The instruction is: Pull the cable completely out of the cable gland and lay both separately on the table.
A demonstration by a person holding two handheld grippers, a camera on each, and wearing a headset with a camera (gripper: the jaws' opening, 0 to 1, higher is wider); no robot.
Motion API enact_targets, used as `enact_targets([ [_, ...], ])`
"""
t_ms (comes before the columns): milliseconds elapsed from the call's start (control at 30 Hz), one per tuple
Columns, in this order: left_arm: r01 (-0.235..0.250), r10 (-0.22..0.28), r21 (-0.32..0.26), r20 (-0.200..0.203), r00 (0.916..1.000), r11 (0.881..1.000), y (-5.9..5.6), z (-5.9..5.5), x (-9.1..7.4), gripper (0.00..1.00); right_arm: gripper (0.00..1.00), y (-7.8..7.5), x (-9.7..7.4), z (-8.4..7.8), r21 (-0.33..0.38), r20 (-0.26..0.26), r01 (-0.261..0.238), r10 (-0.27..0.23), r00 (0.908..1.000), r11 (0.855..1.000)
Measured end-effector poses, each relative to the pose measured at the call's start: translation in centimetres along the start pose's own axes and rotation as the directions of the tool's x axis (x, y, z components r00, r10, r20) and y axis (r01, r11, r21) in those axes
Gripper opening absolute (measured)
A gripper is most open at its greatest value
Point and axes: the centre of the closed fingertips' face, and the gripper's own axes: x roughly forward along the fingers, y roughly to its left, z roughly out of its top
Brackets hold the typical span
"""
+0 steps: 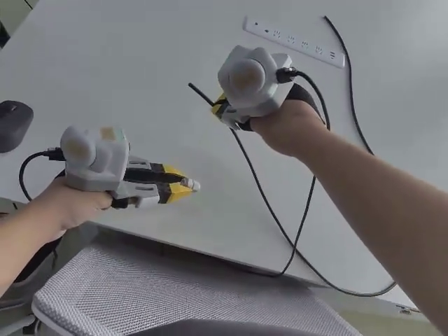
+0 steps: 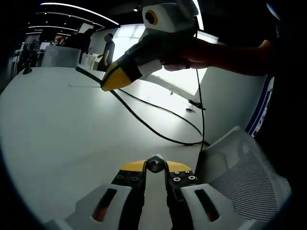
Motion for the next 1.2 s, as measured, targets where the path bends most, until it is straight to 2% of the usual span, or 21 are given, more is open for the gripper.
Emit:
enact_targets([
  [267, -0.026, 0.026, -0.022, -0.005, 0.9997, 0.999, 1.2, -1.1, 0.1, 0.15, 0.00, 1.0, 3.7, 1.2, -0.052, -0.024, -0.063, 0.062, 0.9978, 0.997],
  [400, -0.045, 0.045, -0.033, -0.007, 0.9990, 0.998, 1.9, -1.6, 0.1, 0.15, 0.00, 1.4, 5.5, 1.5, -0.031, -0.034, -0.093, 0.092, 0.9952, 0.995],
  [500, -0.069, 0.069, -0.030, -0.019, 0.9975, 0.997, 2.6, -2.0, -0.1, 0.16, 0.00, 2.1, 6.7, 1.4, -0.050, -0.059, -0.108, 0.105, 0.9928, 0.993],
  [633, -0.099, 0.098, -0.041, -0.023, 0.9949, 0.994, 3.6, -2.5, -0.5, 0.16, 0.00, 2.8, 8.2, 0.9, -0.017, -0.072, -0.136, 0.134, 0.9883, 0.991],
  [733, -0.103, 0.102, -0.046, -0.027, 0.9945, 0.994, 3.8, -2.8, -0.5, 0.16, 0.00, 2.9, 9.0, 0.7, -0.006, -0.091, -0.148, 0.147, 0.9849, 0.989],
  [967, -0.119, 0.117, -0.045, -0.041, 0.9923, 0.992, 4.2, -3.4, -0.6, 0.16, 0.00, 4.2, 10.3, 0.4, -0.034, -0.122, -0.177, 0.172, 0.9774, 0.984],
  [1200, -0.131, 0.131, -0.009, -0.063, 0.9894, 0.991, 4.3, -3.6, -0.4, 0.16, 0.00, 4.9, 11.0, 0.0, -0.025, -0.120, -0.188, 0.184, 0.9755, 0.982],
])
